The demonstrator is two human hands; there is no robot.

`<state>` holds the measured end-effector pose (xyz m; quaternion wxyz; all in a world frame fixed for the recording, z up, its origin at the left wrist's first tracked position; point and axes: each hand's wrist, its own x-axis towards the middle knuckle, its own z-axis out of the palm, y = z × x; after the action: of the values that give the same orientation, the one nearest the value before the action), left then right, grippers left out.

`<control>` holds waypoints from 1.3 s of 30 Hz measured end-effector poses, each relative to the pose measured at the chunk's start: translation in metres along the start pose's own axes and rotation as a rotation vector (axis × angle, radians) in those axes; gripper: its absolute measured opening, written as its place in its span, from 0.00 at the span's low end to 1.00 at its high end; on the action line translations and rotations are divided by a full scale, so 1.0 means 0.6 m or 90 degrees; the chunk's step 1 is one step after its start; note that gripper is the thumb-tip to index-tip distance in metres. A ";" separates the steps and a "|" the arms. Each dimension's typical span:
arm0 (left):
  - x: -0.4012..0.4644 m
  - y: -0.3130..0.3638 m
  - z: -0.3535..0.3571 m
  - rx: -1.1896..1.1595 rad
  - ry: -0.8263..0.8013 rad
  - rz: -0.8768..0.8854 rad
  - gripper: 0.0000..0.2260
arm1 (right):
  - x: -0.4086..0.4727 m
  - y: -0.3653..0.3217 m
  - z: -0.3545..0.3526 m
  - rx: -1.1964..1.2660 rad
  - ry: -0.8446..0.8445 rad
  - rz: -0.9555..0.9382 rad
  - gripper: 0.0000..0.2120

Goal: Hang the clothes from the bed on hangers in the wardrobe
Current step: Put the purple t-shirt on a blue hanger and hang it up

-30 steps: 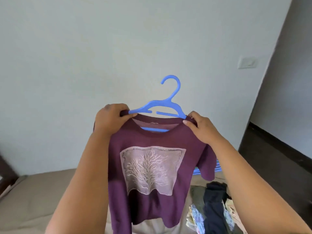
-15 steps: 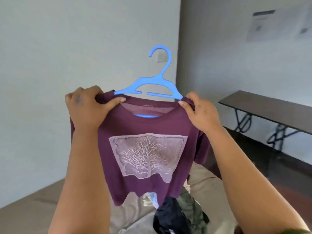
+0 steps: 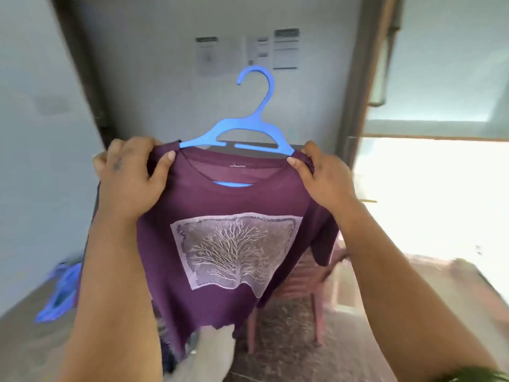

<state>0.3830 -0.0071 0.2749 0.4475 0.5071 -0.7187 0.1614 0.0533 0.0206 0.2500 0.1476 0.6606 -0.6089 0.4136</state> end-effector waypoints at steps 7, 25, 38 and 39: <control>0.015 0.288 0.191 -0.143 -0.155 0.089 0.14 | -0.086 0.263 -0.199 -0.119 -0.006 0.195 0.20; 0.171 0.815 0.728 -0.259 -0.361 0.292 0.16 | 0.059 0.894 -0.319 -0.286 0.030 0.611 0.23; 0.408 1.002 1.099 -0.536 -0.602 0.228 0.08 | 0.322 1.309 -0.280 -0.356 0.071 0.539 0.19; 0.428 1.017 1.129 -0.566 -0.607 0.215 0.07 | 0.349 1.342 -0.275 -0.349 0.075 0.537 0.19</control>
<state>-0.4970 -0.3572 0.2466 0.2161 0.1711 -0.9050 -0.3240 -0.7710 -0.1803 0.2548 0.1697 0.2696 -0.8996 0.2986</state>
